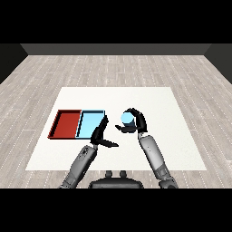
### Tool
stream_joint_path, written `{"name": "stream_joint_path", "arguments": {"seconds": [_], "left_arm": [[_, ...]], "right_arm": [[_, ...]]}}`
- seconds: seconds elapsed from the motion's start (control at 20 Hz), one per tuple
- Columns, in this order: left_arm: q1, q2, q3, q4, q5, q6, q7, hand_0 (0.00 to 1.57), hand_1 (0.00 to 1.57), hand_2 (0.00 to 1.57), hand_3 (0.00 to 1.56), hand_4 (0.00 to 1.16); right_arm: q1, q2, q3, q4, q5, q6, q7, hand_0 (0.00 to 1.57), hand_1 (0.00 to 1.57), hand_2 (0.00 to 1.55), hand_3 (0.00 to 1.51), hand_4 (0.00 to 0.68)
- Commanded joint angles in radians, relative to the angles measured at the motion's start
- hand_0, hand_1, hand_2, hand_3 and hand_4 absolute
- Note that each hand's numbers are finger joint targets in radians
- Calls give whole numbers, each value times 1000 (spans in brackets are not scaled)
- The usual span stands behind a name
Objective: Pick the blue can and put it in the blue box
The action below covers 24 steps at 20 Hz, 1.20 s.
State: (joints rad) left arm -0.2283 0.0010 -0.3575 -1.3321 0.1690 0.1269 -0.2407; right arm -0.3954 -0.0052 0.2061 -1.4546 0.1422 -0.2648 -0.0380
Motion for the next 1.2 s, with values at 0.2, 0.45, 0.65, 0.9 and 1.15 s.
{"name": "stream_joint_path", "arguments": {"seconds": [0.2, 0.45, 0.65, 0.9, 1.15], "left_arm": [[-4, -1, -56, 28, 65, 47, 4, 0, 0, 0, 0, 0], [-60, -1, -27, 79, 70, 55, -5, 0, 0, 0, 0, 0], [-69, -1, -77, 111, 104, 93, -14, 0, 0, 0, 0, 0], [-149, -1, -110, 131, 151, 143, -4, 0, 0, 0, 0, 0], [-97, 22, -13, 101, 109, 11, 7, 0, 0, 0, 0, 0]], "right_arm": [[-35, 5, 48, -36, -2, -35, 67, 1476, 1476, 1463, 1398, 604], [55, 5, 100, -38, -25, -36, -42, 1486, 1486, 1462, 1393, 609], [38, 5, 160, -148, 11, -84, 89, 1469, 1469, 1457, 1394, 611], [-15, 5, 227, -24, -36, -150, -16, 1485, 1485, 1463, 1400, 607], [-72, 5, 244, 50, -97, -180, -5, 1460, 1460, 1456, 1399, 605]]}}
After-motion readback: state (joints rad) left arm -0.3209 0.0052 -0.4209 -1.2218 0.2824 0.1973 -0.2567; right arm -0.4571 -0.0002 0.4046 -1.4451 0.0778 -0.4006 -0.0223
